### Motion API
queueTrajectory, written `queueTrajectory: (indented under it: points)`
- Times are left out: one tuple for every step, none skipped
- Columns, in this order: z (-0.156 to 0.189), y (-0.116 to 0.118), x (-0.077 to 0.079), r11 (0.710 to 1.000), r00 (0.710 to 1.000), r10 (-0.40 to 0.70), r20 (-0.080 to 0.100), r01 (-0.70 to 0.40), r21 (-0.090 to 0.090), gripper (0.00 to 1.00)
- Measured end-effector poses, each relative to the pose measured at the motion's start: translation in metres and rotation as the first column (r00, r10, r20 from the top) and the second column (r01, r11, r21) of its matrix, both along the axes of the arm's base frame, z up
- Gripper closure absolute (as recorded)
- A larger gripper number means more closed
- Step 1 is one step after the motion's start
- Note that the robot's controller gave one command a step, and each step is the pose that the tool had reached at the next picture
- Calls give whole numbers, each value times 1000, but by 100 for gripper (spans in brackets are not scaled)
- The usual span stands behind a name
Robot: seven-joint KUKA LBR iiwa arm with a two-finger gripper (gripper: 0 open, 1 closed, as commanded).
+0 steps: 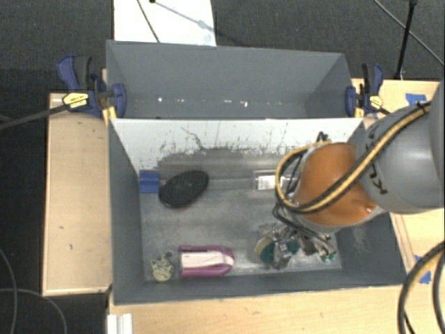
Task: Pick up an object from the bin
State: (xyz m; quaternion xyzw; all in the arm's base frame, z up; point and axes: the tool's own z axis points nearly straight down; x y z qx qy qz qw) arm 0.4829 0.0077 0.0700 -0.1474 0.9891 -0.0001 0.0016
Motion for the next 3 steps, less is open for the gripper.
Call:
queueTrajectory:
  points:
    - [32,-5,13,992,992,124,2,-124,0,100]
    - [111,0,16,991,991,136,7,-136,-1,100]
    - [158,-2,6,993,993,120,4,-120,-1,100]
